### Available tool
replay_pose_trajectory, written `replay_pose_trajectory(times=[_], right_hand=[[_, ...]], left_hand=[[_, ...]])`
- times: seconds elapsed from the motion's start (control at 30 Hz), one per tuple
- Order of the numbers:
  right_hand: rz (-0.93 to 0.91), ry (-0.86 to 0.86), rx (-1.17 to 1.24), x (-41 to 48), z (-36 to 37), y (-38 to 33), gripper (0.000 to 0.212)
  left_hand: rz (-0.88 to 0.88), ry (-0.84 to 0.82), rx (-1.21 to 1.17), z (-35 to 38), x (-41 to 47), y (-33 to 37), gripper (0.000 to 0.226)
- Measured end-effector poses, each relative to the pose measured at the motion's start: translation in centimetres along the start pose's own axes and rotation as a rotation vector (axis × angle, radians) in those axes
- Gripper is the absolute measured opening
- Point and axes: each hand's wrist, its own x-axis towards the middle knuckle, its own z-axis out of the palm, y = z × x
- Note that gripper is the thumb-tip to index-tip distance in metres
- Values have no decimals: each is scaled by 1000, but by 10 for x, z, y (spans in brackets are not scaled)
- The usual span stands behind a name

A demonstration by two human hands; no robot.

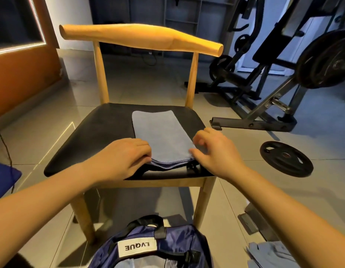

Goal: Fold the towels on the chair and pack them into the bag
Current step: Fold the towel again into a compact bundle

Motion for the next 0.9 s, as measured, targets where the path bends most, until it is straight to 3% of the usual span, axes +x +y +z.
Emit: replay_pose_trajectory(times=[0.13, 0.33, 0.47, 0.6, 0.73, 0.9], right_hand=[[-330, -181, -168, -3, 15, -6, 31], [-393, -121, -233, 0, 32, 2, 19], [-360, -115, -209, 2, 36, 4, 14], [-233, -229, -79, 7, 27, 3, 21], [-126, -331, 17, 13, 22, 1, 16], [8, -446, 116, 23, 22, -1, 28]], left_hand=[[-169, -97, -150, -5, -5, -8, 20], [-340, -101, -393, 3, -12, -16, 17], [-384, -113, -430, 4, -12, -12, 21], [-433, -128, -394, 3, -13, -9, 26], [-571, -169, -352, 8, -11, -5, 37], [-731, -147, -327, 14, -4, -8, 49]])
